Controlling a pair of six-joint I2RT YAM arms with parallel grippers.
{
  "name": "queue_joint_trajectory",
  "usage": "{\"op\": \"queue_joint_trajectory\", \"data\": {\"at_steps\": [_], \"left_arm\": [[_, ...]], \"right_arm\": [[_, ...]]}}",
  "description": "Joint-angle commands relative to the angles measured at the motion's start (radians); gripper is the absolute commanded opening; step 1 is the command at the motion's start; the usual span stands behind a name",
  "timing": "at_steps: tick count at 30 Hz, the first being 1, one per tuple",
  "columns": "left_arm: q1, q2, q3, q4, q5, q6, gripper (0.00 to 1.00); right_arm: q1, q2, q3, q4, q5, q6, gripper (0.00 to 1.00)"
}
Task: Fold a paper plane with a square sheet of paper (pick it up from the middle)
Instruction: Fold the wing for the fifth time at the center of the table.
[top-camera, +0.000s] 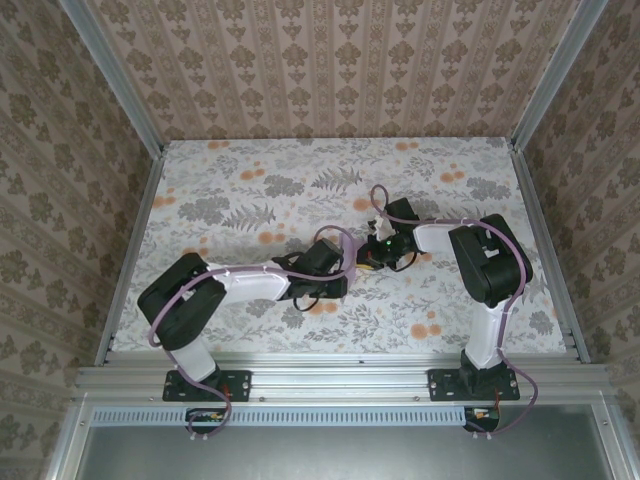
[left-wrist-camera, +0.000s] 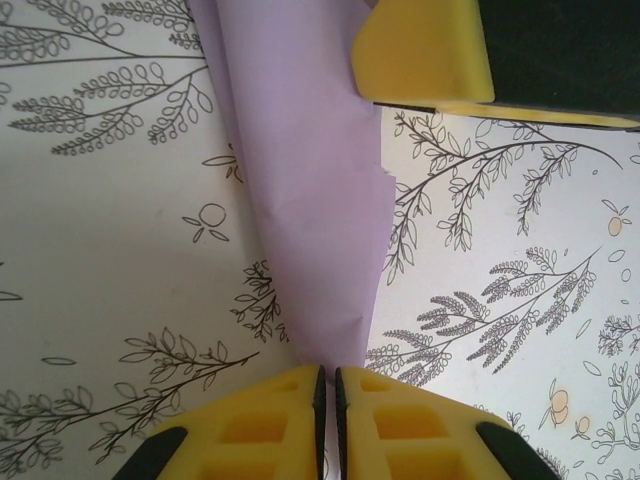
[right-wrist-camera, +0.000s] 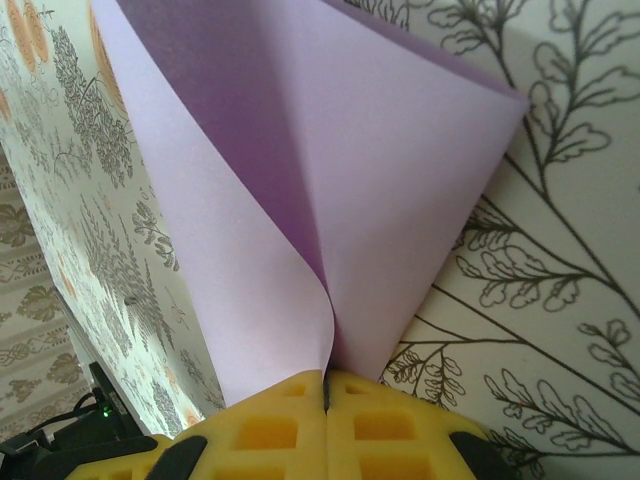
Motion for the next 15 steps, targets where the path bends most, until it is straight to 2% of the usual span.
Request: {"op": "queue_joint_trajectory", "data": {"at_steps": [1, 15], "left_arm": [[-0.01, 0.03, 0.014, 0.016, 0.014, -0.013, 0.13], [-0.033, 0.063, 0.053, -0.026, 0.001, 0.012, 0.13]], "right_arm": [[0.001, 0.082, -0.049, -0.047, 0.146, -0.002, 0.0], [-0.004, 0.087, -0.06, -0.032, 0.149, 0.003, 0.0]]}}
